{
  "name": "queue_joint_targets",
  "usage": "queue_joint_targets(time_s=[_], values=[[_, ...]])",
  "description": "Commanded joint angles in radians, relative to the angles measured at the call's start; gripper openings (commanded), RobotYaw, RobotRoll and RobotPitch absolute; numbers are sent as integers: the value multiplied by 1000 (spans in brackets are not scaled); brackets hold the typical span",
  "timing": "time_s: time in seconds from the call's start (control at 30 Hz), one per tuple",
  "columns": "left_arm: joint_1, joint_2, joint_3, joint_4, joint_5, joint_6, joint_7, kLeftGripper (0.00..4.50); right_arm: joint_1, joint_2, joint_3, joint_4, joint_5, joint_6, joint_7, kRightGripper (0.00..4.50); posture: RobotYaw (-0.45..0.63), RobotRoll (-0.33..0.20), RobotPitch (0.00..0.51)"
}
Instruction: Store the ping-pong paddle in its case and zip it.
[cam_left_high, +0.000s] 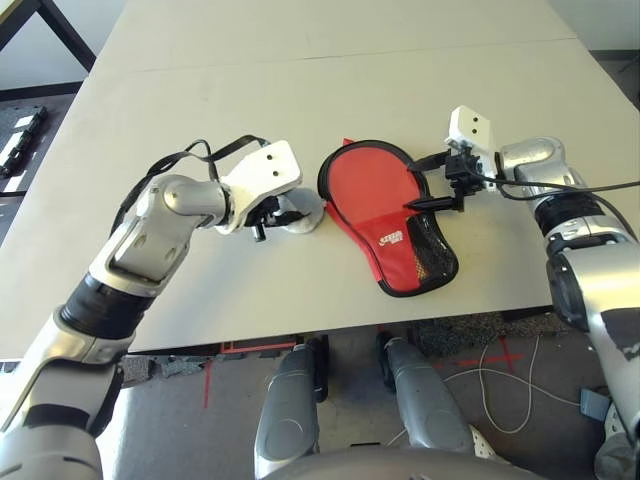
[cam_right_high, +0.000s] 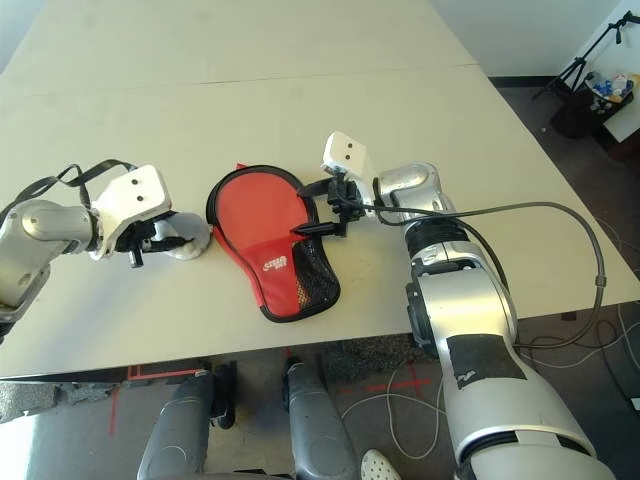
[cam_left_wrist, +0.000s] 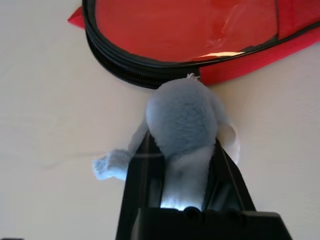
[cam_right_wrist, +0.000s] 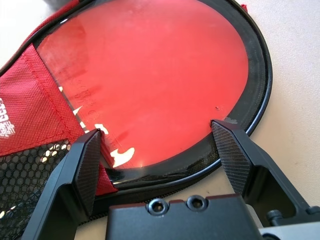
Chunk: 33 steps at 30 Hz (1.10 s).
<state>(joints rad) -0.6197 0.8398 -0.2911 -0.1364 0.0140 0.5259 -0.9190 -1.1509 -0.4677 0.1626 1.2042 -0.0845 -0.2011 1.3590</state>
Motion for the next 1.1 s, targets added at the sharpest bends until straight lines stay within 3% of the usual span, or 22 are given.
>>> queue_joint_targets(time_s=[0.03, 0.37, 0.5, 1.1], values=[[-17, -12, -11, 62, 64, -14, 36, 480, 45, 2, 27, 37, -46, 15, -13, 4500, 1, 0, 283], [-190, -114, -5, 309, 193, -124, 170, 411, 47, 4, 26, 36, -44, 16, -10, 4500, 1, 0, 284], [-311, -191, 3, 479, 228, -208, 246, 410, 48, 5, 29, 35, -48, 14, -8, 4500, 3, 0, 286], [-713, -488, 11, 1194, 279, -603, 450, 383, 53, 9, 31, 29, -50, 13, -4, 4500, -29, 0, 289]])
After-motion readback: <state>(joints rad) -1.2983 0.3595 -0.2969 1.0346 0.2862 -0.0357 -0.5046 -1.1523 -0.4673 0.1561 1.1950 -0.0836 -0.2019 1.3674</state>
